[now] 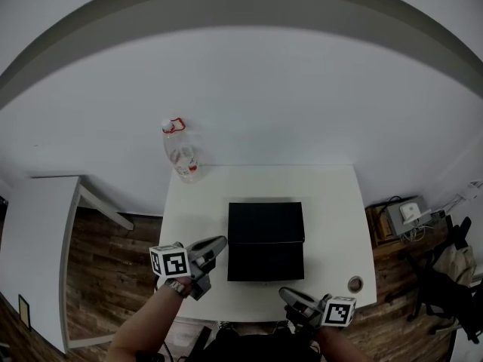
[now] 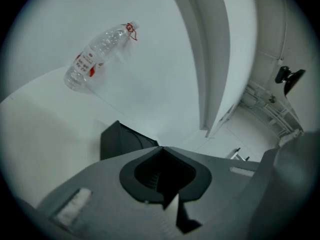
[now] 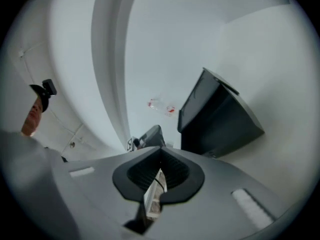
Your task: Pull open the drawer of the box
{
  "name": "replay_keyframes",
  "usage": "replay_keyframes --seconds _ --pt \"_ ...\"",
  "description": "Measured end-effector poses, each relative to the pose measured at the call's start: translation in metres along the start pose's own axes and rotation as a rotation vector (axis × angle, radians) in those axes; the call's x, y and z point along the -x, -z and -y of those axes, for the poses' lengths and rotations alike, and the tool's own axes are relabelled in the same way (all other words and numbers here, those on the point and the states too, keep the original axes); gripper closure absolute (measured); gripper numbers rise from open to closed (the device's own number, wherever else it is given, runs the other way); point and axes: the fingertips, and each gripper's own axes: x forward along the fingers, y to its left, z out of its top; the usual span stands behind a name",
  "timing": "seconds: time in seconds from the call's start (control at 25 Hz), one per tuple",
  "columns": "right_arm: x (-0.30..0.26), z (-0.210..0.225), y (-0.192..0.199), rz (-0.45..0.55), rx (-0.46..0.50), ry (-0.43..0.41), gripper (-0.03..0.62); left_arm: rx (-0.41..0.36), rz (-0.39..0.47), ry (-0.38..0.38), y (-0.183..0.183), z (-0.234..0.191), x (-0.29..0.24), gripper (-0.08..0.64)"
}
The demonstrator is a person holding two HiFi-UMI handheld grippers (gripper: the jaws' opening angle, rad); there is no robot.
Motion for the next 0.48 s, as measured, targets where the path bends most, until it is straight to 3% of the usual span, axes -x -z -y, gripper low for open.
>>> replay_keyframes --seconds 0.2,0.36,0.48 --pt "0.009 -0.071 -0.024 0.034 0.184 -0.130 0.588 0.059 -0.004 0.152 0.045 0.083 0.033 0.558" --pt "0.008 -0.103 -0.018 -0.001 0.318 -0.161 0.588 0.096 -0.034 0.232 0.084 0.124 0.045 0.558" --pt "0.005 -0.111 -0.009 -0.029 0.345 -0.172 0.588 0.086 -0.055 0.261 0.100 0.141 0.047 0.558"
